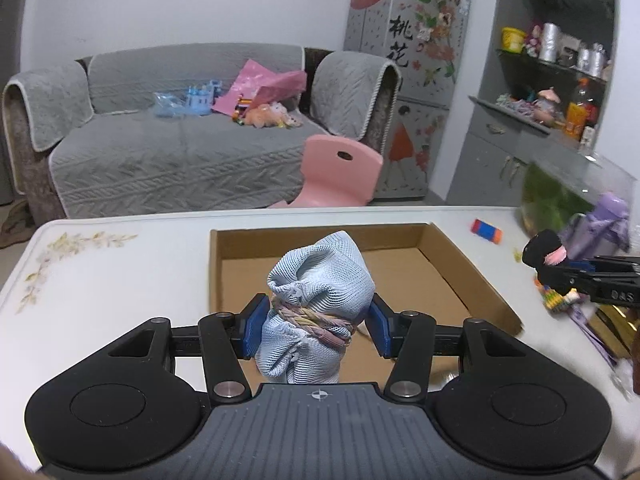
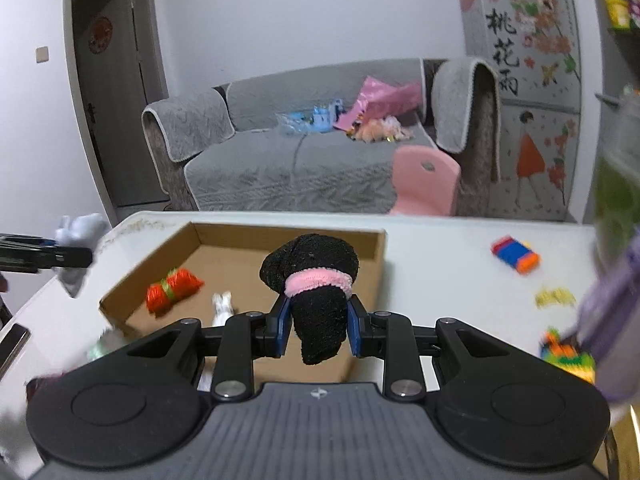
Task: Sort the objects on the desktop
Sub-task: 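Carry both socks into the cardboard box and release them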
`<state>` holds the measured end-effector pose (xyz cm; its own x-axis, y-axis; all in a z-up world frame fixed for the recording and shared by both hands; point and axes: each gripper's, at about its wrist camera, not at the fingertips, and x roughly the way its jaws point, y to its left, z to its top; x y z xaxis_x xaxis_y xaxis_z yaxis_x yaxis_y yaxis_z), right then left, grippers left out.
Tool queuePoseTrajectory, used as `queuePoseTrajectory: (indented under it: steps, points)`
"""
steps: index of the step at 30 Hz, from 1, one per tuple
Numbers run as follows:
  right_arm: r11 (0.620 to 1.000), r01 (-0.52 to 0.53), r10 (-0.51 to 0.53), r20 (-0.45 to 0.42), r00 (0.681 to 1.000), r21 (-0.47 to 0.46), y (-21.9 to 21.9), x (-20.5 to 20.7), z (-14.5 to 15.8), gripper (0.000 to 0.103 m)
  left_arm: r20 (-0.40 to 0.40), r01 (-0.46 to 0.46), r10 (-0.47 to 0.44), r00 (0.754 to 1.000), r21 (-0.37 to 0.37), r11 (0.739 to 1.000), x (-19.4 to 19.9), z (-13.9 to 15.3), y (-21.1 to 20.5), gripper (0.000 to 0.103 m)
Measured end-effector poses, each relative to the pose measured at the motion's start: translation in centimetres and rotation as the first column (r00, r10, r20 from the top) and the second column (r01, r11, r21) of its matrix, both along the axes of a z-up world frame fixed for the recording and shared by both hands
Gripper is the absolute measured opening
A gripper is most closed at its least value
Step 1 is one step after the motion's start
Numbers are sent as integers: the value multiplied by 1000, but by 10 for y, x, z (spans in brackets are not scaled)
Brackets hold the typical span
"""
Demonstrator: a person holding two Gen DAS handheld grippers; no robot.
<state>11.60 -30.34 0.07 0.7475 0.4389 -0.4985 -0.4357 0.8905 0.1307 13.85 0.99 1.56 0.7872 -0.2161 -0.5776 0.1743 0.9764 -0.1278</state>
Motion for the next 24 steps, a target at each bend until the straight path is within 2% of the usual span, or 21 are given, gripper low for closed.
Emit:
queuePoseTrajectory:
  steps: [4,9,13,24]
  points:
    - [1000,-12,12,1,1000,-9,26,21,-5,26,-44,-24,23,999,-4,1000,38,-20,-15,58]
    - [1000,-1,1,-13,1000,1,35,41,-16,26,-92,-60,58,994,-16,998,60,-36,-18,58]
    - [1000,-3,3,-45,999,6,40,49,-25,26,-113,-42,42,993,8,999,62,-46,-24,58]
    - [1000,-2,3,-66,998,18,38,42,-19,26,-109,8,5,994,114,993,54,-51,-38,58]
